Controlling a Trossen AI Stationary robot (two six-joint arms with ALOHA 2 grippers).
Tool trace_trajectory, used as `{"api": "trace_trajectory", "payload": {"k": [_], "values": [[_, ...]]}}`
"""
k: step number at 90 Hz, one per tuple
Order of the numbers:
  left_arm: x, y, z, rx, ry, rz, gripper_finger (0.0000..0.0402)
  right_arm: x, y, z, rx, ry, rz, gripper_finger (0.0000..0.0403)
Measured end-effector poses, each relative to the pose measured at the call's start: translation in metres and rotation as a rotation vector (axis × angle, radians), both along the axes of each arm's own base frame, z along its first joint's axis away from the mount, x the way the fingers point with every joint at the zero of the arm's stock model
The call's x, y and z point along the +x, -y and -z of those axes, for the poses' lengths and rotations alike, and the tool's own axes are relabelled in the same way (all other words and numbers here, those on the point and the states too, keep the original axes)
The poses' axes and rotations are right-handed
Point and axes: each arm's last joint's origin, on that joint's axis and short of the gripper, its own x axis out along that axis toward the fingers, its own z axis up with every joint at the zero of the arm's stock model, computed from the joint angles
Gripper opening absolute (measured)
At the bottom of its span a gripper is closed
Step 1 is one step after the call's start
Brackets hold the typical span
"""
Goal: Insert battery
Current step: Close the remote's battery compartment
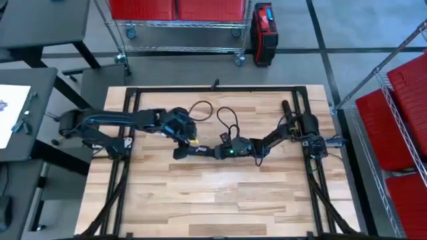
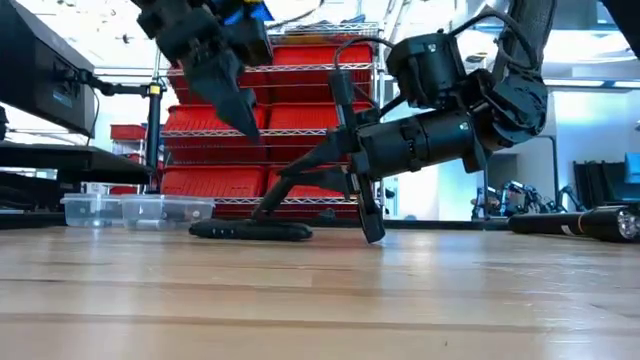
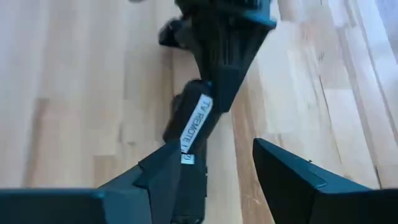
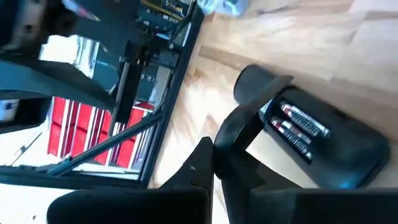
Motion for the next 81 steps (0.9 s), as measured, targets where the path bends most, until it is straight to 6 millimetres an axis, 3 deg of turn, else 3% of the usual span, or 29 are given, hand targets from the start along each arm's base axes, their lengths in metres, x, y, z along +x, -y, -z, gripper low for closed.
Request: {"api": "trace_trajectory", "payload": {"k": [20,81], "values": [[-0.008,0.0,-0.012,0.024,0.046,-0.021,0.0179,0.0,0.002,0.001,0.019,-0.014,-0.05,0.0],[-0.01,0.001,-0.011,0.022,0.018,-0.022,0.0179,-0.001,0.0,0.003,0.107,-0.037,-0.101,0.0]]}}
